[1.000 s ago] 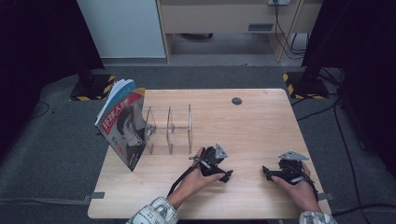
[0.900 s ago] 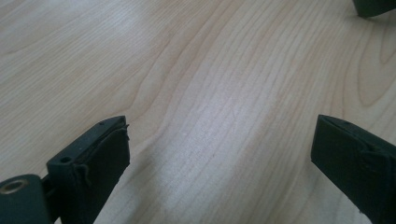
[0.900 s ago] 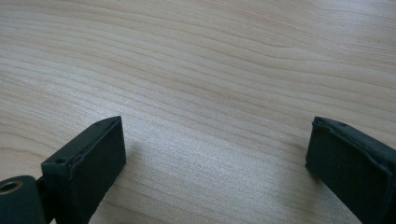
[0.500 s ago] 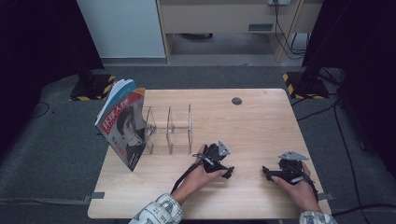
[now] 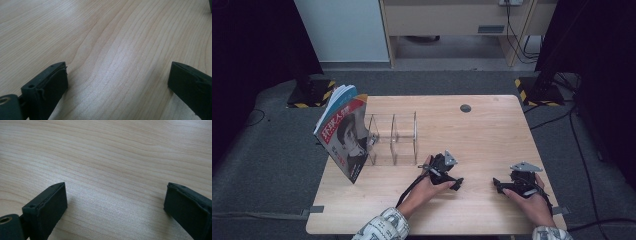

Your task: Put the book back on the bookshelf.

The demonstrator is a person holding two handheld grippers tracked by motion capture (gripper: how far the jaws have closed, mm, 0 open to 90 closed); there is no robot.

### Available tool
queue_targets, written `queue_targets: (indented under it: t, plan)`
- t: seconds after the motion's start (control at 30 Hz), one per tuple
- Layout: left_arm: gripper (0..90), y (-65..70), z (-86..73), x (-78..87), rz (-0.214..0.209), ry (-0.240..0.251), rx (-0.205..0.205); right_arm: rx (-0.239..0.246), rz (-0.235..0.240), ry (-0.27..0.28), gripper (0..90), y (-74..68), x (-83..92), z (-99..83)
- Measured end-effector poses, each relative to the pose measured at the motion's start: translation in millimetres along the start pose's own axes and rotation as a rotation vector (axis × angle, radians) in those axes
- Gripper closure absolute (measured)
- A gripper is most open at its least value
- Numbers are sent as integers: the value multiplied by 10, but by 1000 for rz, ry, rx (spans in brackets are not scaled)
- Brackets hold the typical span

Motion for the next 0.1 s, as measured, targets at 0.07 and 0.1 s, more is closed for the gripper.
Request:
queue_targets:
  t: [0.07,0.1]
  plan:
    - [17,-1,0,0,-2,-1,-1,0,0,0,51,0,0,0]
    - [16,-1,0,0,-4,-2,-1,0,0,0,51,0,0,1]
Point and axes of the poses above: each handheld gripper's, and its own axes: x roughly backward along the jaws, z roughly out of its top, y roughly to its right, the point moved 4 cm from there along -x, roughly forward along the jaws, and after that the axes turned 4 degrees about x, right-handed, at the moved point
